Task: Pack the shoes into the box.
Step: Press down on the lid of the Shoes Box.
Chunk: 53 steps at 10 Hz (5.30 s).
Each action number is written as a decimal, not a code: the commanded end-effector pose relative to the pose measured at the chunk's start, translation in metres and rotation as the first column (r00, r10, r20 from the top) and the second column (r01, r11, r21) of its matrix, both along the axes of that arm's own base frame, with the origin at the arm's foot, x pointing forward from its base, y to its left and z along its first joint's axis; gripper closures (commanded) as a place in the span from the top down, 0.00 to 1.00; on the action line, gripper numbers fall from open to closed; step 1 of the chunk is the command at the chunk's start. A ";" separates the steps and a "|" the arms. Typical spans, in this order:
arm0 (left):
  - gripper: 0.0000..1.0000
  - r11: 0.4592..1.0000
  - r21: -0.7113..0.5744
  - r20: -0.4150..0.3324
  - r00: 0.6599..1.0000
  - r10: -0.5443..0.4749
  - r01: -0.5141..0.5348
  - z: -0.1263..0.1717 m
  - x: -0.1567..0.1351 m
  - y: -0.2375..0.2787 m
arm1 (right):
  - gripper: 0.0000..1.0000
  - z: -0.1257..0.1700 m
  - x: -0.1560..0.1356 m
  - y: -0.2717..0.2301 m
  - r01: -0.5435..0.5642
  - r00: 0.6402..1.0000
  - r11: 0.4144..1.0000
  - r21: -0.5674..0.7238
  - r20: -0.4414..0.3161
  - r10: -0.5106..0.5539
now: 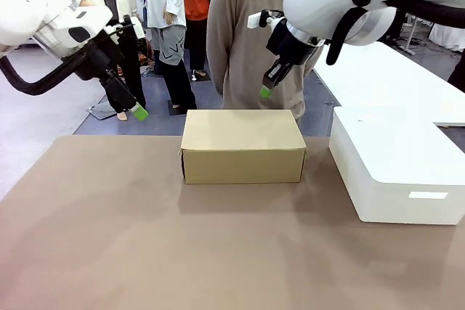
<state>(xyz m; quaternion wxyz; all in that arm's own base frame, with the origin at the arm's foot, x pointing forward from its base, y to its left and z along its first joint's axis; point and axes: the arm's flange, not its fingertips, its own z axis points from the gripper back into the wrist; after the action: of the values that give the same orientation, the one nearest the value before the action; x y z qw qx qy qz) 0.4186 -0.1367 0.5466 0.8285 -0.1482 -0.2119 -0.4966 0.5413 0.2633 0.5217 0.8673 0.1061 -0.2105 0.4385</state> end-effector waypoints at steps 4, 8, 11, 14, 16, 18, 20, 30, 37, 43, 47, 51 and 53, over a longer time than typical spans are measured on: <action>1.00 1.000 -0.011 -0.008 1.000 0.003 -0.003 -0.001 0.002 0.000 | 0.00 -0.025 0.045 0.025 0.173 0.984 0.985 0.004 -0.034 -0.173; 1.00 1.000 -0.011 -0.008 1.000 0.003 -0.003 -0.001 0.002 0.000 | 0.00 -0.056 0.073 0.033 0.238 0.968 0.971 -0.024 -0.080 -0.239; 1.00 1.000 -0.011 -0.008 1.000 0.003 -0.003 -0.001 0.002 0.000 | 0.00 -0.083 0.087 0.040 0.271 0.955 0.960 -0.066 -0.108 -0.277; 1.00 1.000 -0.011 -0.008 1.000 0.003 -0.003 -0.001 0.002 0.000 | 0.00 -0.112 0.094 0.045 0.289 0.949 0.953 -0.090 -0.100 -0.298; 1.00 1.000 -0.011 -0.008 1.000 0.003 -0.003 -0.001 0.002 0.000 | 0.00 -0.118 0.093 0.046 0.278 0.948 0.955 -0.100 -0.134 -0.290; 1.00 1.000 -0.011 -0.008 1.000 0.003 -0.003 -0.001 0.002 0.000 | 0.00 -0.075 0.074 0.036 0.261 0.957 0.961 -0.087 -0.109 -0.270; 1.00 1.000 -0.011 -0.008 1.000 0.003 -0.003 -0.001 0.002 0.000 | 0.00 -0.046 0.051 0.030 0.219 0.970 0.972 -0.089 -0.092 -0.227; 1.00 1.000 -0.011 -0.008 1.000 0.003 -0.003 -0.001 0.002 0.000 | 0.79 0.001 -0.079 -0.055 0.065 0.993 0.994 -0.088 -0.089 -0.073; 1.00 1.000 -0.011 -0.008 1.000 0.003 -0.003 -0.001 0.002 0.000 | 1.00 -0.008 -0.171 -0.115 0.111 0.984 0.983 -0.145 -0.120 -0.129; 1.00 1.000 -0.011 -0.008 1.000 0.003 -0.003 -0.001 0.002 0.000 | 1.00 -0.009 -0.178 -0.117 0.124 0.981 0.982 -0.143 -0.133 -0.143; 1.00 1.000 -0.011 -0.008 1.000 0.003 -0.003 -0.001 0.002 0.000 | 1.00 -0.009 -0.178 -0.117 0.124 0.981 0.982 -0.143 -0.133 -0.143; 1.00 1.000 -0.011 -0.008 1.000 0.003 -0.003 -0.001 0.002 0.000 | 1.00 -0.009 -0.178 -0.117 0.124 0.981 0.982 -0.143 -0.133 -0.143; 1.00 1.000 -0.011 -0.008 1.000 0.003 -0.003 -0.001 0.002 0.000 | 1.00 -0.009 -0.178 -0.117 0.124 0.981 0.982 -0.143 -0.133 -0.143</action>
<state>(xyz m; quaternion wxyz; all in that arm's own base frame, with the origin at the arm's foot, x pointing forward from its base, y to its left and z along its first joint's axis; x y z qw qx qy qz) 0.4209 -0.1379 0.5444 0.8270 -0.1549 -0.2102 -0.4979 0.3601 0.1455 0.5099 0.9121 0.0677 -0.1240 0.3847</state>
